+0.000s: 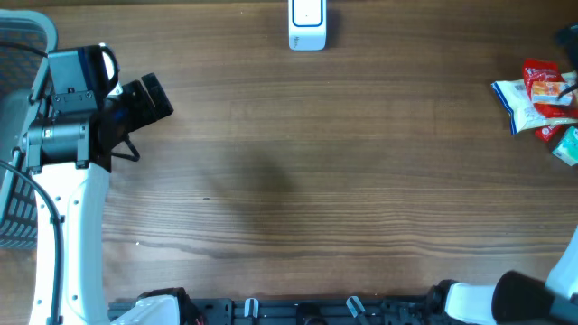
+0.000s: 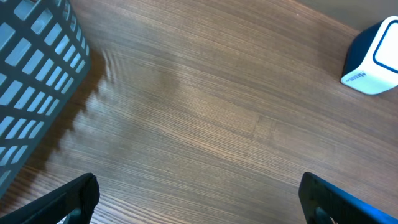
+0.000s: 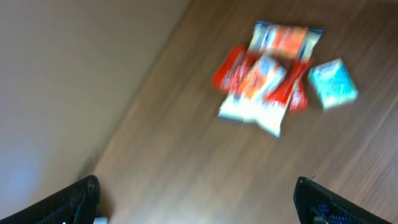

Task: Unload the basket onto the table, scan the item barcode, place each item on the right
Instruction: 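Withdraw the right gripper from the snack pile toward the front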

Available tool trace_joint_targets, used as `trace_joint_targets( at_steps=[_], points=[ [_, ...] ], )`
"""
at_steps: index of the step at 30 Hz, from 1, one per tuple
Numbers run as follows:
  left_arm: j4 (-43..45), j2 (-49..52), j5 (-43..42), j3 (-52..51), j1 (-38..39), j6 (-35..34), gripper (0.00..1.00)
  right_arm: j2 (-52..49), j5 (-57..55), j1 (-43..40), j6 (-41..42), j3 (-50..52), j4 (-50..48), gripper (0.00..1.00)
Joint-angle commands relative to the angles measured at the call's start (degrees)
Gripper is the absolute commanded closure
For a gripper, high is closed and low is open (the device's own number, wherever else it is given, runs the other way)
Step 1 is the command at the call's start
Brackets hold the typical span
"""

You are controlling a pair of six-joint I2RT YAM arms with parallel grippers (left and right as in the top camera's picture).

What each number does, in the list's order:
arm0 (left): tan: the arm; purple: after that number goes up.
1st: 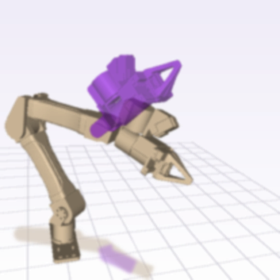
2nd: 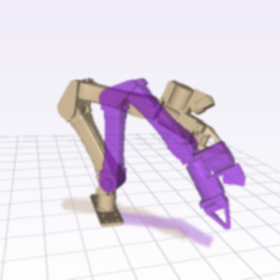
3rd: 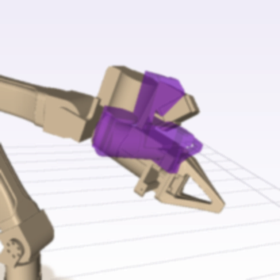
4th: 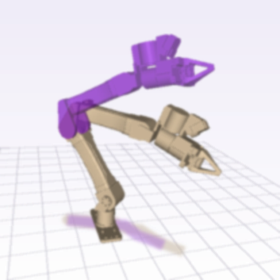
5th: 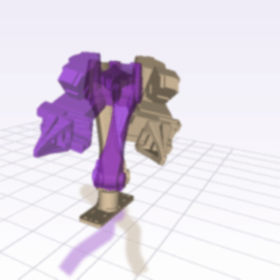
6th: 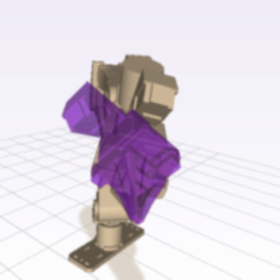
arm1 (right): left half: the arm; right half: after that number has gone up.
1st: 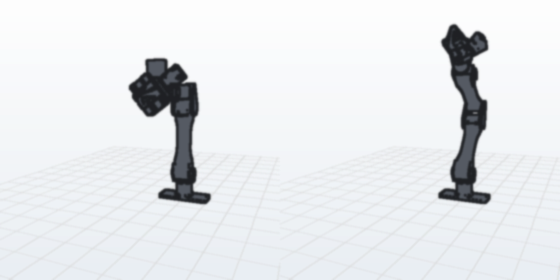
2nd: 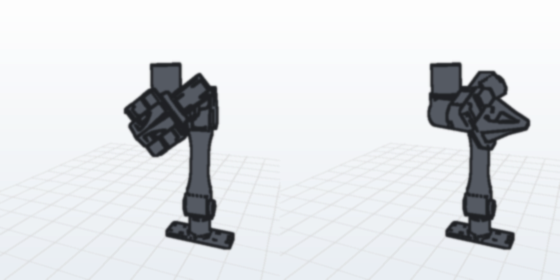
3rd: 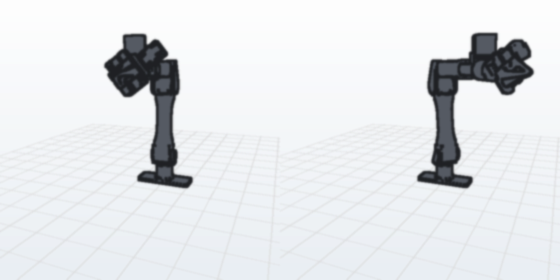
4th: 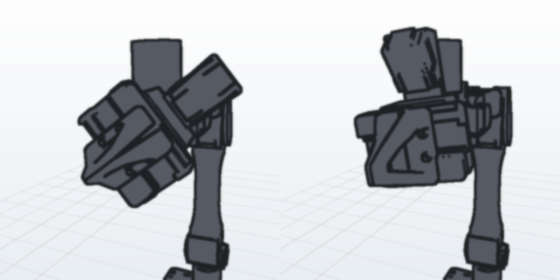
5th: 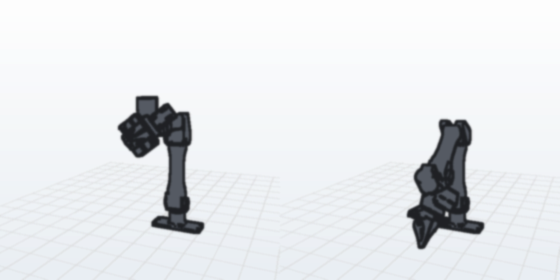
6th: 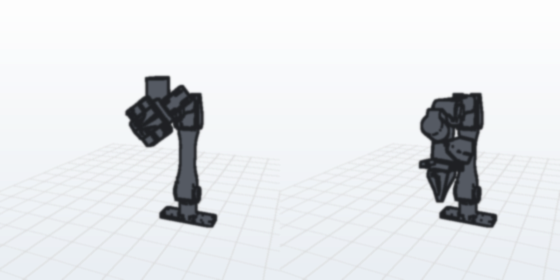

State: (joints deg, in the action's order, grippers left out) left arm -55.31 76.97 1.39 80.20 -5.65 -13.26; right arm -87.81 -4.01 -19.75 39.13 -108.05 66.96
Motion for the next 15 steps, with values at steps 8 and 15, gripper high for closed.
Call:
trace_joint_targets(
  at_steps=[8, 15],
  points=[
    [0.15, -0.35, -0.07, 0.17, -0.26, -0.9, 0.0, 2.21, -1.77, 25.51, -4.46, 9.01, 4.0, 0.0],
    [0.15, -0.35, -0.07, 0.17, -0.26, -0.9, 0.0, 4.33, -7.58, 35.41, -4.59, 9.18, 8.24, 0.0]
  ],
)
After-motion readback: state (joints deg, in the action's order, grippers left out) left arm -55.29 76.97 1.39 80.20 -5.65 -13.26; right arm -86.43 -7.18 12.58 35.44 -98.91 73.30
